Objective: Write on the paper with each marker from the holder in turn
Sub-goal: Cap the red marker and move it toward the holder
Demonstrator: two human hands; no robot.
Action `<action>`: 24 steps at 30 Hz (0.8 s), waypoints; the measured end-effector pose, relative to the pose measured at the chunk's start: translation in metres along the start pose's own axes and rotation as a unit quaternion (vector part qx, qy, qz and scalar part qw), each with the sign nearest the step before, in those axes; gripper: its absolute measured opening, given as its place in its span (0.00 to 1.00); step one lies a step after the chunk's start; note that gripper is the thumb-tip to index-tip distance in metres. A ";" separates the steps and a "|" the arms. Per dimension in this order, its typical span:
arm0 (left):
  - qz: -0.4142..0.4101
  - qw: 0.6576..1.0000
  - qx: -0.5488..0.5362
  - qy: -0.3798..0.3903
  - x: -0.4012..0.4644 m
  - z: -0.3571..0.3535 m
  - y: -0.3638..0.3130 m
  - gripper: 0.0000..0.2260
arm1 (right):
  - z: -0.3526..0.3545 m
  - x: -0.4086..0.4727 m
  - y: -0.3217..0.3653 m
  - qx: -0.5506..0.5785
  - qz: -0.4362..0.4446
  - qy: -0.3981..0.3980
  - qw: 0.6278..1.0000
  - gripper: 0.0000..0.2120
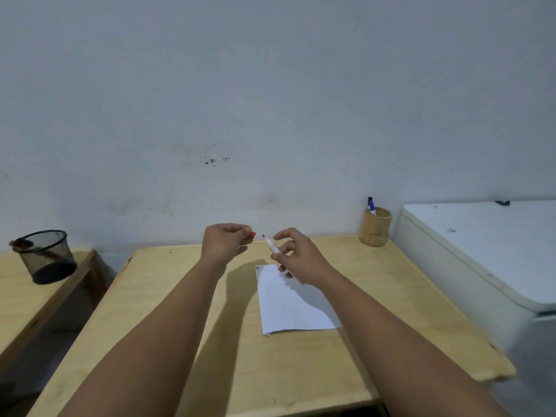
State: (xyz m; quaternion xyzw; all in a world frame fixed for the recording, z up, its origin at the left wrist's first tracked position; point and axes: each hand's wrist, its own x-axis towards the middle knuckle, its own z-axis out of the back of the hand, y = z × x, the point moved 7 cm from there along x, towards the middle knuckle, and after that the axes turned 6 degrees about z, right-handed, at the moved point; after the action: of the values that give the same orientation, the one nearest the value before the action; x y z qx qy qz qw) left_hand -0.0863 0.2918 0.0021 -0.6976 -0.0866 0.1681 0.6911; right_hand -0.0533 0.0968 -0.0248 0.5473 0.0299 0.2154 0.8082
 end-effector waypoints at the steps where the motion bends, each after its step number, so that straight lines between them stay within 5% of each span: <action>1: -0.002 1.000 0.005 0.004 -0.003 -0.002 -0.004 0.04 | 0.002 -0.001 0.002 -0.016 0.010 -0.005 1.000 0.12; 11: -0.052 0.989 0.136 0.029 -0.015 -0.033 -0.026 0.05 | 0.029 -0.012 0.018 -0.044 0.036 -0.044 0.997 0.10; 18: -0.057 0.990 0.117 0.047 -0.016 -0.083 -0.028 0.04 | 0.070 -0.014 0.005 -0.022 0.017 -0.066 0.997 0.08; 24: -0.069 0.979 0.164 0.100 -0.004 -0.181 -0.033 0.18 | 0.158 -0.005 -0.029 -0.080 -0.025 -0.134 0.987 0.12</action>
State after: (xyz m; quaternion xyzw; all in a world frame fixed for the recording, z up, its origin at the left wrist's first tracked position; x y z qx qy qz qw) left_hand -0.0222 0.1223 0.0333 -0.5803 -0.0362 0.0615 0.8113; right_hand -0.0040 -0.0523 0.0111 0.5042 -0.0828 0.1218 0.8510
